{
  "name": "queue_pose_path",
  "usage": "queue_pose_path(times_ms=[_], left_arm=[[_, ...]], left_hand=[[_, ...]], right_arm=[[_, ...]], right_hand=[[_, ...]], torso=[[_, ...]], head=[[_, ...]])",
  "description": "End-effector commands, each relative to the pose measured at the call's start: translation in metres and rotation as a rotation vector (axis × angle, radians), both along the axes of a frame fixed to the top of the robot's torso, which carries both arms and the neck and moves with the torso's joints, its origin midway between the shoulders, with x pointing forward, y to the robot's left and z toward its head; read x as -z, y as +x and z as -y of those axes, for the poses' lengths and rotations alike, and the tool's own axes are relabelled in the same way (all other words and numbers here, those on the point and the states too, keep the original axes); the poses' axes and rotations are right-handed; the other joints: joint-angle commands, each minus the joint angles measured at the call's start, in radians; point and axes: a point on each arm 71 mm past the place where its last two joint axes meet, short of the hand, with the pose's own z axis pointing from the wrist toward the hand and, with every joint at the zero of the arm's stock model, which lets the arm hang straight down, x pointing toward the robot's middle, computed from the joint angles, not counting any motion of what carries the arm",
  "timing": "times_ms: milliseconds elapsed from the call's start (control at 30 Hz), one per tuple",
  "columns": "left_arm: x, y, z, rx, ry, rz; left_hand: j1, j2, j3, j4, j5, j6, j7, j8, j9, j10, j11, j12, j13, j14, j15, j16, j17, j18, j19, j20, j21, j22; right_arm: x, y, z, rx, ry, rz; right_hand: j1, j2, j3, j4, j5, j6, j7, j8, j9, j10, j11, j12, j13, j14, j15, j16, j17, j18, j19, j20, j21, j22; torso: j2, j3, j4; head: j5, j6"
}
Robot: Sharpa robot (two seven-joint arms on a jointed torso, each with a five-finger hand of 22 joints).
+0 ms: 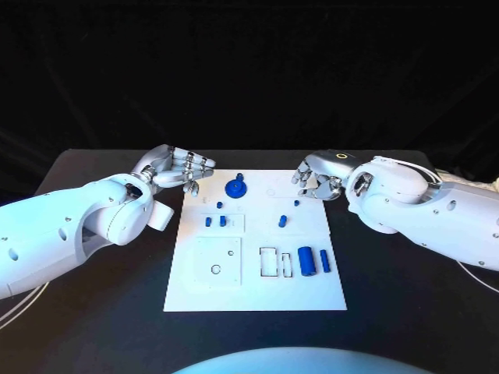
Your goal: Assemble the parts on the task board
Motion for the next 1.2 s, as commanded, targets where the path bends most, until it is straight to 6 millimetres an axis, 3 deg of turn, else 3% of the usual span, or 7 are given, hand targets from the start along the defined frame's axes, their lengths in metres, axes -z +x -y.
queue_pose_path(times_ms=[33,200,533,767,1200], left_arm=[[-0.002,-0.002,-0.005,-0.141,-0.300,-0.090],[-0.002,-0.006,-0.005,-0.144,-0.343,-0.105],[-0.003,-0.009,-0.007,-0.144,-0.363,-0.108],[-0.003,-0.009,-0.007,-0.142,-0.365,-0.109],[-0.003,-0.009,-0.008,-0.144,-0.364,-0.113]], left_hand=[[-0.008,0.009,-0.012,0.001,-0.002,0.006,-0.003,0.006,-0.001,0.004,-0.002,0.008,0.002,-0.009,0.000,-0.006,-0.008,0.010,-0.009,0.002,-0.012,-0.008],[-0.009,0.009,-0.017,0.000,-0.002,0.005,-0.003,0.007,-0.002,0.003,-0.002,0.011,0.003,-0.011,0.000,-0.010,-0.014,0.011,-0.013,0.001,-0.022,-0.016],[-0.011,0.010,-0.025,0.000,-0.002,0.003,-0.003,0.008,-0.003,-0.001,-0.002,0.015,0.003,-0.016,0.000,-0.017,-0.026,0.012,-0.015,0.001,-0.031,-0.023],[-0.010,0.011,-0.028,-0.002,-0.001,0.002,-0.003,0.009,-0.003,-0.003,-0.002,0.017,0.004,-0.020,0.000,-0.023,-0.036,0.012,-0.016,0.001,-0.034,-0.025],[-0.007,0.012,-0.033,-0.006,0.000,-0.001,-0.002,0.009,-0.004,-0.008,-0.001,0.020,0.004,-0.025,0.000,-0.028,-0.045,0.012,-0.017,0.001,-0.038,-0.028]], right_arm=[[0.004,-0.001,-0.002,-0.011,-0.167,0.038],[0.009,-0.002,-0.007,-0.026,-0.205,0.024],[0.019,-0.003,-0.013,-0.042,-0.229,-0.004],[0.025,-0.003,-0.015,-0.047,-0.242,-0.024],[0.035,-0.002,-0.020,-0.058,-0.239,-0.045]], right_hand=[[0.000,-0.013,0.012,-0.001,-0.008,0.005,-0.005,-0.006,-0.002,-0.003,-0.008,-0.007,-0.016,0.041,-0.004,-0.007,-0.005,0.013,-0.008,-0.001,-0.008,-0.006],[-0.006,-0.019,0.027,-0.003,-0.012,0.009,-0.007,-0.007,-0.002,-0.007,-0.010,-0.013,-0.041,0.041,-0.013,-0.010,-0.008,0.013,-0.008,-0.008,-0.012,-0.010],[-0.007,-0.018,0.049,-0.010,-0.012,0.015,-0.009,-0.006,-0.002,-0.004,-0.013,-0.016,-0.067,0.042,-0.020,-0.014,-0.012,0.014,-0.008,-0.016,-0.015,-0.014],[-0.007,-0.017,0.061,-0.015,-0.012,0.022,-0.011,-0.005,-0.001,0.002,-0.015,-0.016,-0.079,0.042,-0.022,-0.016,-0.014,0.014,-0.007,-0.018,-0.017,-0.015],[-0.015,-0.001,0.101,-0.032,-0.018,0.046,-0.013,0.000,0.003,0.032,-0.018,-0.011,-0.112,0.044,-0.022,-0.023,-0.026,0.012,-0.001,-0.020,-0.016,-0.010]], torso=[[0.001,-0.0001,0.0018],[0.001,0.0010,-0.0019],[0.002,0.0018,0.0014],[0.001,0.0014,-0.0010],[0.001,0.0018,-0.0012]], head=[[-0.009,0.003],[-0.008,0.005],[-0.008,0.003],[-0.003,0.002],[0.000,-0.002]])
